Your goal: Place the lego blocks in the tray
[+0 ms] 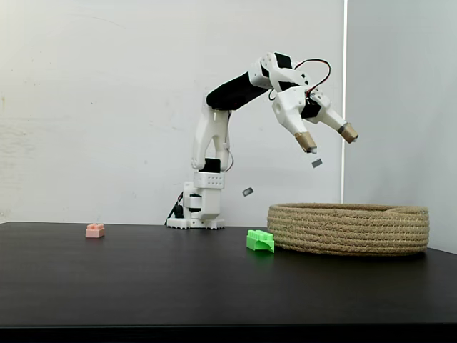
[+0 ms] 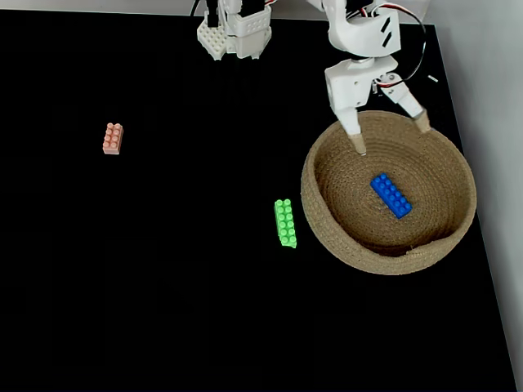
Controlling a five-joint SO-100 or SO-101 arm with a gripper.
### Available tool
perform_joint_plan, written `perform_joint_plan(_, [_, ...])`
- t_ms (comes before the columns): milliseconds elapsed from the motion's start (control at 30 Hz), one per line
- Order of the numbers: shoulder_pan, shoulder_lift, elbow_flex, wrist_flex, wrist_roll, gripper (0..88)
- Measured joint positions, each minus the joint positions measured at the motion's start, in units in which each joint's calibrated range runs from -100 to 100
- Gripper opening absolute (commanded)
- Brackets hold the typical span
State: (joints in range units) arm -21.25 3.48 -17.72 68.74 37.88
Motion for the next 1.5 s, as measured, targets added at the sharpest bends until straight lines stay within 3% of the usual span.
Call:
perform_joint_plan(300, [17.2, 0.1, 1.6, 1.7, 4.0, 26.8])
perform_joint_plan(500, [24.7, 3.6, 6.2, -4.0, 7.2, 25.5])
perform_joint_plan(1500, [19.6, 19.7, 6.6, -6.8, 6.3, 24.4])
